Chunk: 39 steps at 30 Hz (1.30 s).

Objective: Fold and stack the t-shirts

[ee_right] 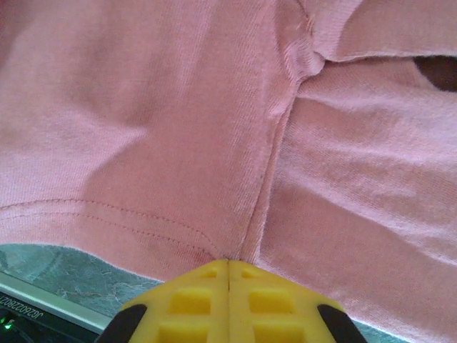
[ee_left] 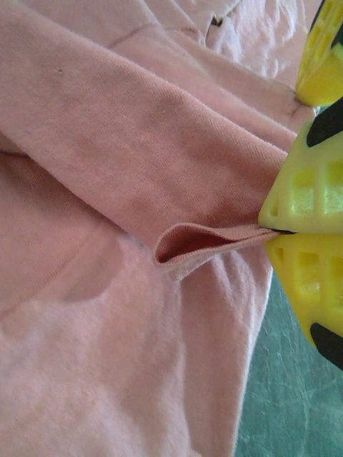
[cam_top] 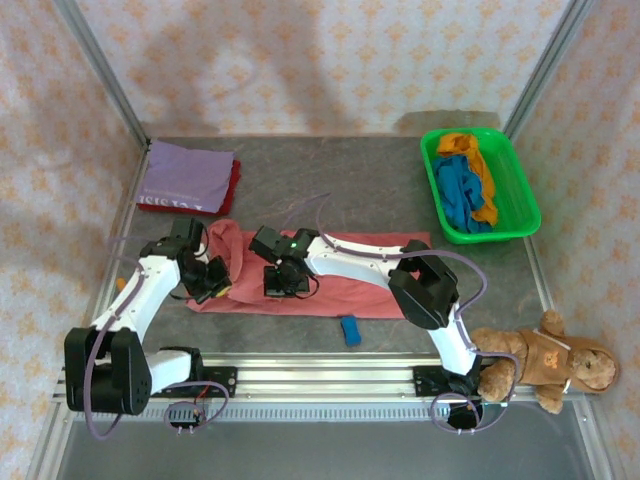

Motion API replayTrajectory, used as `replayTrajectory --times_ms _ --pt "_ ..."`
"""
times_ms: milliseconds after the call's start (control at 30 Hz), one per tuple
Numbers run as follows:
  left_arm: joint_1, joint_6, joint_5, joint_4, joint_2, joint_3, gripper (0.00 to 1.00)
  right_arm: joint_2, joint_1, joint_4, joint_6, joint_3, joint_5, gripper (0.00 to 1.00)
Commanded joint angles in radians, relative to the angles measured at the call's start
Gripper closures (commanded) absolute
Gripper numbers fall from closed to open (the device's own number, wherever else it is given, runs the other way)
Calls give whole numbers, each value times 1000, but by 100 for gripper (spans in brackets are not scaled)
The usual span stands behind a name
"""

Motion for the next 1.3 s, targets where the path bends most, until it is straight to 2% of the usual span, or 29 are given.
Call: replayTrajectory --times_ms 0,67,233,267,333,500,633,867,1033,1267 --pt "-3 -37 -39 -44 -33 -36 100 -39 -6 -23 1 -13 3 100" --pt "-4 -43 -37 -45 -39 -52 96 -38 -5 -30 -4 -16 1 100" --pt "-8 -57 -29 -40 -57 -73 94 -20 -5 -62 -24 -2 -4 100" --pt "-11 -59 -26 -40 -59 -72 93 -17 -7 -65 -27 -3 -4 100" --pt "-17 -63 -24 -44 -64 -71 81 -14 -6 -73 -33 -1 1 100" --pt "-21 -52 -44 -90 -87 -49 74 -34 -11 -74 -39 -18 34 100" --pt "-14 -4 -119 -158 -82 31 69 -28 -19 -80 -45 -21 26 100" --pt "-3 144 -143 -122 148 275 60 -23 -29 -34 -36 -49 -2 100" --pt "5 227 -131 -36 339 410 60 -16 -30 -30 -34 -50 -3 100" --pt "7 308 -132 -28 556 593 61 -5 -31 -24 -32 -51 -12 100"
